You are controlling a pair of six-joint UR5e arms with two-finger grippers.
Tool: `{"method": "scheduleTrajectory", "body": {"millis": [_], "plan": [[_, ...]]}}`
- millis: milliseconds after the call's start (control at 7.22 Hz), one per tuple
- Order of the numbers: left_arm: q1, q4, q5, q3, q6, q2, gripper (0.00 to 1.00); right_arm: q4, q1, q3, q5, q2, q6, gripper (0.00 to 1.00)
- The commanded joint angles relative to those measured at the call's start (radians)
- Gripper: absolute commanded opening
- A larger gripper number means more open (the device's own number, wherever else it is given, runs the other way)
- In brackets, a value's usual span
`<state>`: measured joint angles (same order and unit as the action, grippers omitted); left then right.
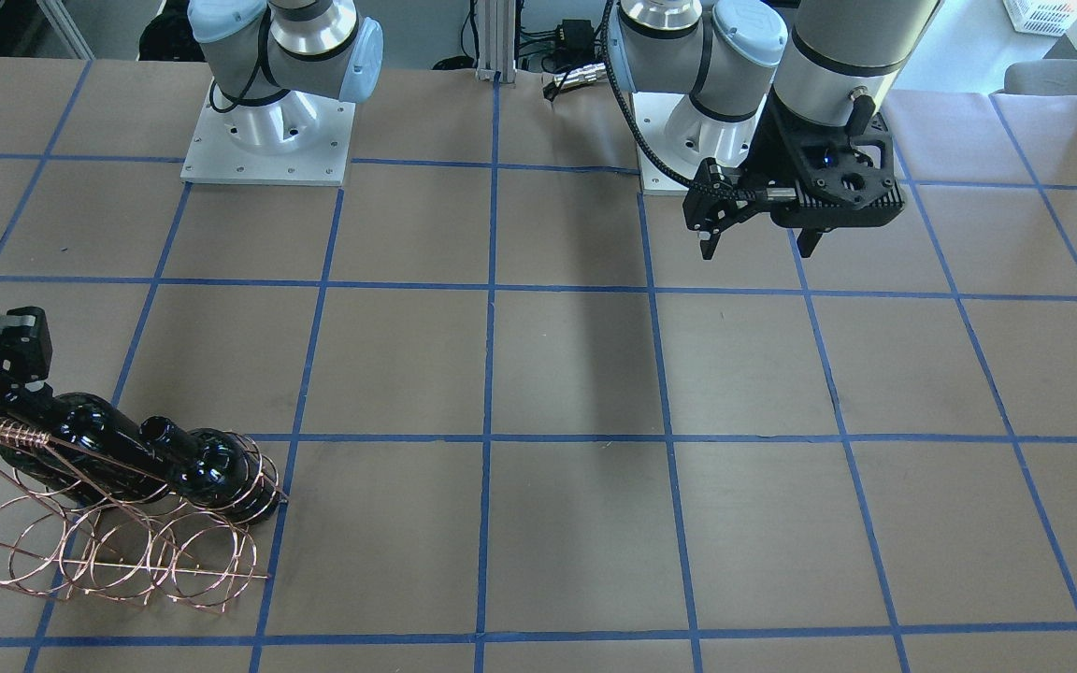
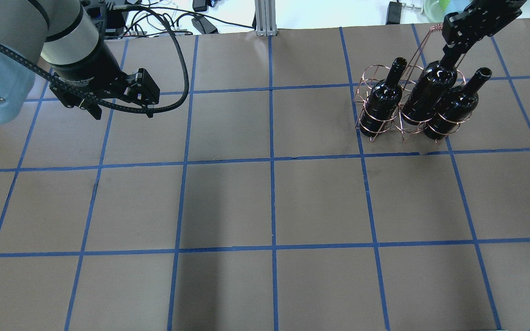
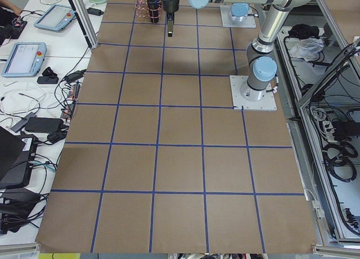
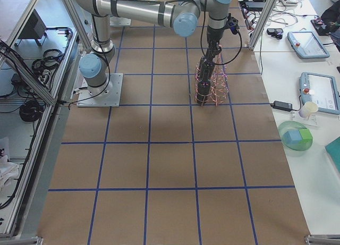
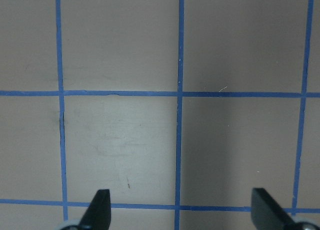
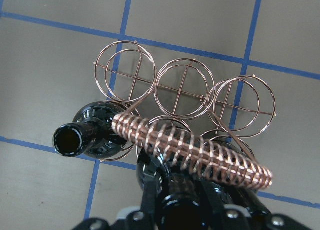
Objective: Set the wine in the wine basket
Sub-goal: 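Lower the bottle into the rack and open the right gripper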
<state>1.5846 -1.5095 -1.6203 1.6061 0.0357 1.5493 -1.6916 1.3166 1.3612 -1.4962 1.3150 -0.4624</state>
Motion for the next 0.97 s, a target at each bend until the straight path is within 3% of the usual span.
{"method": "scheduleTrajectory", "body": {"millis": [0, 831], "plan": [[0.000, 0.000, -0.001, 0.000, 0.000, 0.000, 1.00, -0.006, 0.003, 0.004, -0.006, -0.017, 0.001, 0.00], [0.000, -0.001, 0.000, 0.000, 0.000, 0.000, 1.00, -0.010, 0.009, 0.041, 0.002, -0.014, 0.028, 0.00]]}}
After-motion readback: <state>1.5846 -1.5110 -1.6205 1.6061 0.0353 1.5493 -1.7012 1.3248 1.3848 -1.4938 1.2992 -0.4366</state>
